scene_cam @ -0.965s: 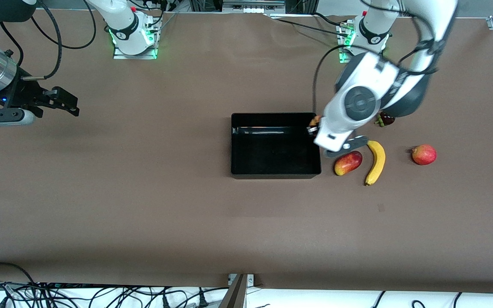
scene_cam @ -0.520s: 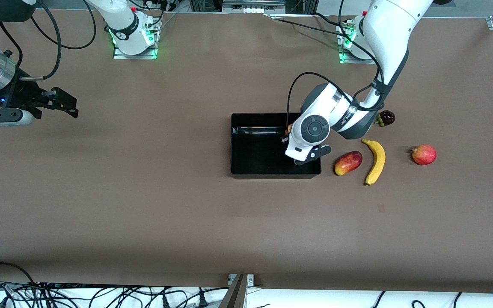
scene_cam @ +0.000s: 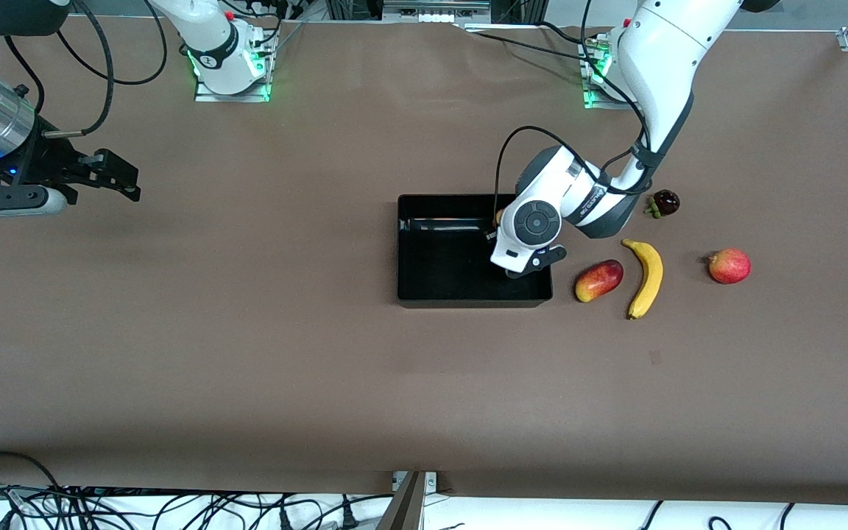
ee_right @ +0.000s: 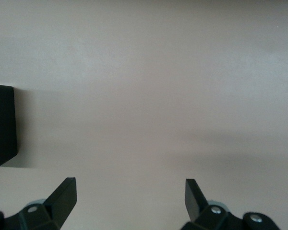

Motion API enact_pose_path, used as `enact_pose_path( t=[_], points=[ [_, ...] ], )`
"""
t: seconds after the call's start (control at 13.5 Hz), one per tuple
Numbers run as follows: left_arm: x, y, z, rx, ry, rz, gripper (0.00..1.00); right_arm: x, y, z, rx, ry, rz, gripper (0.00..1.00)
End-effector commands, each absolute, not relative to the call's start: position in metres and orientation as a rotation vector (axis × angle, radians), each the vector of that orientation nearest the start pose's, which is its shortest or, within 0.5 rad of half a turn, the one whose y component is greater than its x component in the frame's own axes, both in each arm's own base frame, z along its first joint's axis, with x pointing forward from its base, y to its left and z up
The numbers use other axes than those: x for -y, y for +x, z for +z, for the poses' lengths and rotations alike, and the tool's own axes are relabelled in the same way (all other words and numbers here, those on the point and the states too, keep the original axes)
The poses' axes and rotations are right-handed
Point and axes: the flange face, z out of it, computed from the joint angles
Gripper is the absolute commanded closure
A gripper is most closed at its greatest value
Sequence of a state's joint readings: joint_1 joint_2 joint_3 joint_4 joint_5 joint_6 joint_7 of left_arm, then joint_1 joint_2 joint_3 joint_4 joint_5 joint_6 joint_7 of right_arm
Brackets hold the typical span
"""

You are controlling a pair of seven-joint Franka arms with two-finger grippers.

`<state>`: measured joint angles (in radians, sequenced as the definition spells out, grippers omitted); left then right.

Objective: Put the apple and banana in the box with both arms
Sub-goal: 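Lower the apple into the box and open the left gripper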

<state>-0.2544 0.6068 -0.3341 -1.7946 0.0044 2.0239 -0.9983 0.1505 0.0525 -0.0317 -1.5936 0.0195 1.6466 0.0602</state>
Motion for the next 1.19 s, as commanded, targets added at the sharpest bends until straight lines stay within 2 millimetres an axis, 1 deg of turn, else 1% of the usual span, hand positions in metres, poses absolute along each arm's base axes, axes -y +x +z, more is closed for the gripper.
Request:
enact_pose_path(
  t=[0.0, 0.07, 0.15, 0.22, 0.3, 0.37, 0.45, 0.52, 0.59, 0.67, 0.74, 0.89, 0.97, 1.04, 1.11],
  points=[
    [0.327, 0.527, 0.232, 0.674, -2.929, 0.536, 0.0, -0.074, 0.571, 0.596, 0.099, -3.128, -0.003, 0.0],
    [0.322, 0.533, 0.253, 0.683, -2.934, 0.515, 0.0, -0.074, 0.571, 0.596, 0.099, -3.128, -0.005, 0.0],
    [0.315, 0.546, 0.282, 0.696, -2.941, 0.495, 0.0, -0.074, 0.571, 0.595, 0.1, -3.128, -0.001, 0.0],
    [0.303, 0.559, 0.309, 0.71, -2.923, 0.514, 0.0, -0.073, 0.571, 0.596, 0.097, -3.126, -0.003, 0.0],
    [0.286, 0.575, 0.334, 0.716, -2.902, 0.546, 0.0, -0.074, 0.571, 0.595, 0.094, -3.124, 0.002, 0.0],
    [0.266, 0.588, 0.355, 0.682, -2.904, 0.577, 0.0, -0.073, 0.571, 0.595, 0.092, -3.122, 0.005, 0.0],
    [0.237, 0.6, 0.363, 0.628, -2.924, 0.605, 0.0, -0.074, 0.571, 0.594, 0.089, -3.123, 0.007, 0.0],
    [0.201, 0.612, 0.365, 0.546, -2.967, 0.627, 0.0, -0.074, 0.571, 0.594, 0.089, -3.123, 0.007, 0.0],
    [0.17, 0.62, 0.36, 0.445, -2.987, 0.632, 0.0, -0.074, 0.57, 0.595, 0.089, -3.122, 0.005, 0.0],
    [0.143, 0.623, 0.35, 0.313, -2.97, 0.624, 0.0, -0.074, 0.571, 0.594, 0.089, -3.123, 0.007, 0.0],
    [0.123, 0.623, 0.339, 0.165, -2.929, 0.616, 0.0, -0.074, 0.57, 0.595, 0.089, -3.123, 0.007, 0.0],
    [0.083, 0.627, 0.323, -0.024, -2.923, 0.642, 0.0, -0.074, 0.57, 0.594, 0.089, -3.123, 0.015, 0.0],
    [0.069, 0.629, 0.313, -0.098, -2.946, 0.658, 0.0, -0.074, 0.57, 0.595, 0.089, -3.123, 0.012, 0.0],
    [0.057, 0.63, 0.296, -0.182, -2.976, 0.642, 0.0, -0.074, 0.57, 0.595, 0.089, -3.123, 0.012, 0.0],
    [0.042, 0.63, 0.282, -0.253, -3.01, 0.588, 0.0, -0.074, 0.57, 0.595, 0.089, -3.123, 0.012, 0.0]
  ],
)
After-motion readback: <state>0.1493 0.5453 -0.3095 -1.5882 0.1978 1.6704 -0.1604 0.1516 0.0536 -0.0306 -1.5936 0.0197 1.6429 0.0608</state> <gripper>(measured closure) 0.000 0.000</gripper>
